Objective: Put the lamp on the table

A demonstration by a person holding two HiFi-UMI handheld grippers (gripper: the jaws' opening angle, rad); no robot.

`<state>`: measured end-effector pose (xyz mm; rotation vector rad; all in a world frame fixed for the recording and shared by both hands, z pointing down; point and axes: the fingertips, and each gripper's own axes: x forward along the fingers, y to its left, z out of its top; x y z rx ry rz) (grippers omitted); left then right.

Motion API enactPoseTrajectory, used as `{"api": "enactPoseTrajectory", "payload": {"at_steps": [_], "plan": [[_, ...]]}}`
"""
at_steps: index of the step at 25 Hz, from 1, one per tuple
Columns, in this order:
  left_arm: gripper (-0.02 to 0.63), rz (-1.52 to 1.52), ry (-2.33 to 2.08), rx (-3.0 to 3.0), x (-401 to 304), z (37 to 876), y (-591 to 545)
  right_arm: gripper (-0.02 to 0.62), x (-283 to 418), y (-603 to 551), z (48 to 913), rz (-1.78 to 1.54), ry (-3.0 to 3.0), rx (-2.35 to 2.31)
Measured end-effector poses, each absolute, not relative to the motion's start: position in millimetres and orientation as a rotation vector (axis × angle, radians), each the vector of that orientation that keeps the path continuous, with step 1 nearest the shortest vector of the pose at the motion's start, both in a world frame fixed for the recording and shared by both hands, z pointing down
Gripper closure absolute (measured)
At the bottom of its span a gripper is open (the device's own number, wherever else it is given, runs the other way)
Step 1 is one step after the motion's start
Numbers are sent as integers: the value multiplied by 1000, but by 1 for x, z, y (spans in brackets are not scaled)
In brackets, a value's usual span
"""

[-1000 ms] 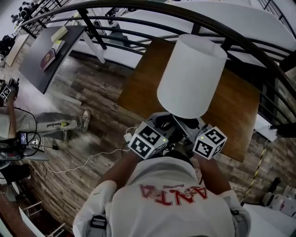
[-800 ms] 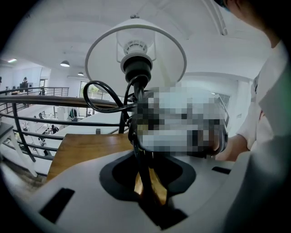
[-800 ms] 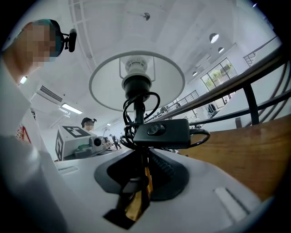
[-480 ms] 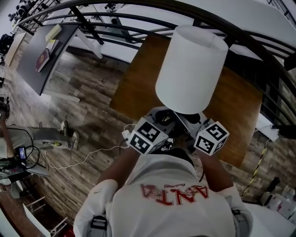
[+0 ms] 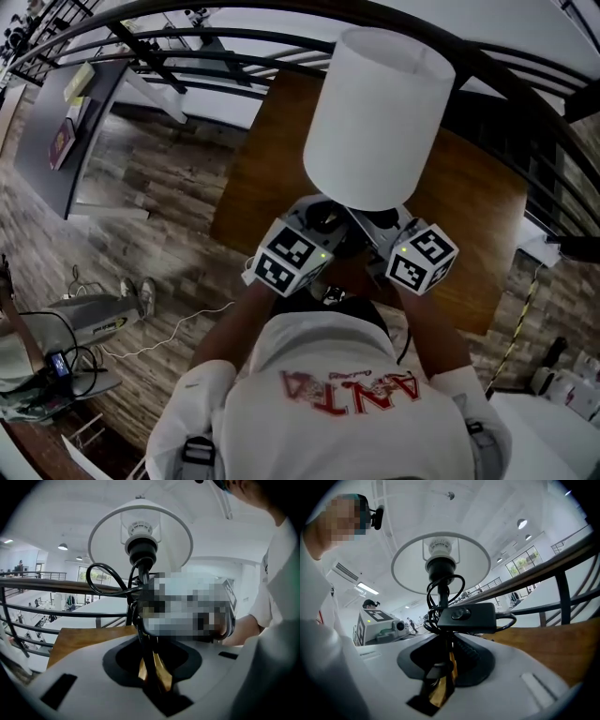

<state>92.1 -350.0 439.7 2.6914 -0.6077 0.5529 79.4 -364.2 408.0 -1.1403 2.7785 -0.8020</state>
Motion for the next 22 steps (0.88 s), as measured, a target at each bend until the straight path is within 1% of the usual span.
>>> {"api": "enactPoseTrajectory", "payload": {"at_steps": [7, 16, 22], "plan": [[503, 595, -653, 2719, 69, 468, -419, 509, 57, -431, 432, -749, 2776, -1166], [505, 496, -672, 2777, 46, 488, -492, 509, 31, -501, 457, -647, 2828, -1190], [505, 532, -716, 2803, 37, 506, -541, 511, 23, -548, 473, -567, 2846, -1180]]}}
